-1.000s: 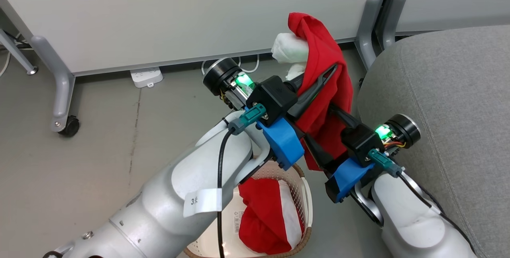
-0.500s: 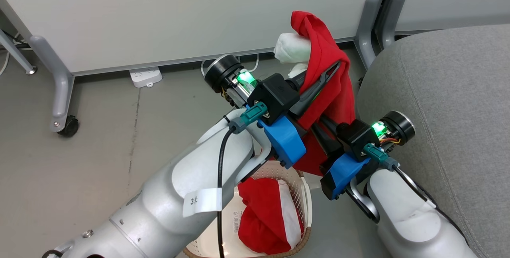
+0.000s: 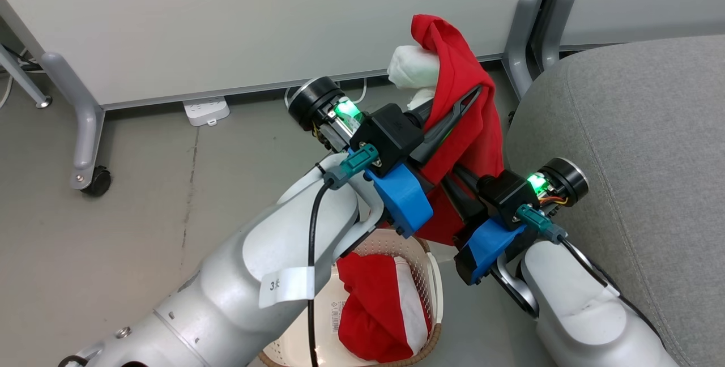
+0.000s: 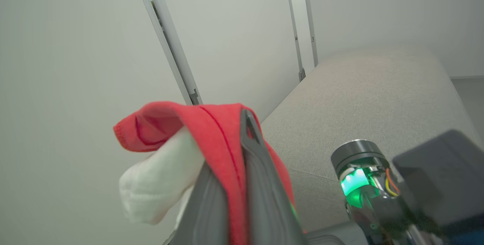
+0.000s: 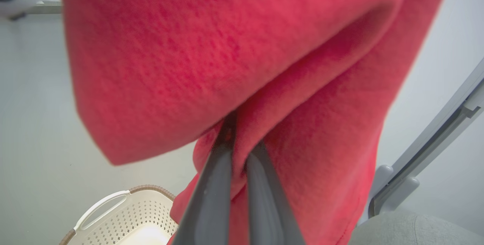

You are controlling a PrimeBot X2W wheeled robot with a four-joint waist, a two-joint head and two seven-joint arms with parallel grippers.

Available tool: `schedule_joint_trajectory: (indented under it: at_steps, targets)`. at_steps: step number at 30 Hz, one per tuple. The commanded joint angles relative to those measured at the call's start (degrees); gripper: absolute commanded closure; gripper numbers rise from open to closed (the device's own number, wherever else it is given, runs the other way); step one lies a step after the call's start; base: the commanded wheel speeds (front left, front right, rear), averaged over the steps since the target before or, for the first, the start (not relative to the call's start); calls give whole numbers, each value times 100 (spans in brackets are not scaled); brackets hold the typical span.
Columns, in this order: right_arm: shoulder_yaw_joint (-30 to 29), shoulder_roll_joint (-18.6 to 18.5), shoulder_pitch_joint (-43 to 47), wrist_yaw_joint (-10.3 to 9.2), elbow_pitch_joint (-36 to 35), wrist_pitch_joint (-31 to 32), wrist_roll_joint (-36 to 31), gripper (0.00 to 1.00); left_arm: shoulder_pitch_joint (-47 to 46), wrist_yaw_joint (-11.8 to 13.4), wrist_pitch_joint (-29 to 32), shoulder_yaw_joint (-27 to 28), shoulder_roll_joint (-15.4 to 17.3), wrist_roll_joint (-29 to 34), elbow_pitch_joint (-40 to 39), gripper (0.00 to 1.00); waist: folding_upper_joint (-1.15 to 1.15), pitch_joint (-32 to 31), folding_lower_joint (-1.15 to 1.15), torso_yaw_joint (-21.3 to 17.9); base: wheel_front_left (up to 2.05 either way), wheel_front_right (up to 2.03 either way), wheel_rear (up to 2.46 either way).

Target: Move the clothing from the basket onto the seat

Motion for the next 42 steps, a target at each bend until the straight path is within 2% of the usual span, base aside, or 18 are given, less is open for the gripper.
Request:
schedule_joint_trajectory:
  at_steps: [1, 2, 16, 24, 42]
  targets:
    - [8, -14, 12, 1, -27, -22, 35, 100, -6, 21, -29, 52, 14, 42, 19, 69, 0, 1, 0, 1, 0, 0, 0]
    - [12, -14, 15, 1, -43, -22, 48, 100, -20, 59, -29, 48, 23, 62, 45, 0, 0, 4, 0, -1, 0, 0, 0]
    - [-37, -49, 118, 1, -204, -22, 82, 100, 42, 103, -29, 73, 106, 108, 103, 0, 0, 26, 0, -69, 0, 0, 0]
    - [-248, -18, 172, 1, -332, -22, 93, 100, 81, 114, -28, 65, 154, 129, 70, 0, 0, 118, 0, -236, 0, 0, 0]
    - [-1239, 1, 371, 1, -887, -23, -40, 100, 38, 139, 47, -117, 299, 114, 21, 0, 0, 571, 0, -1133, 0, 0, 0]
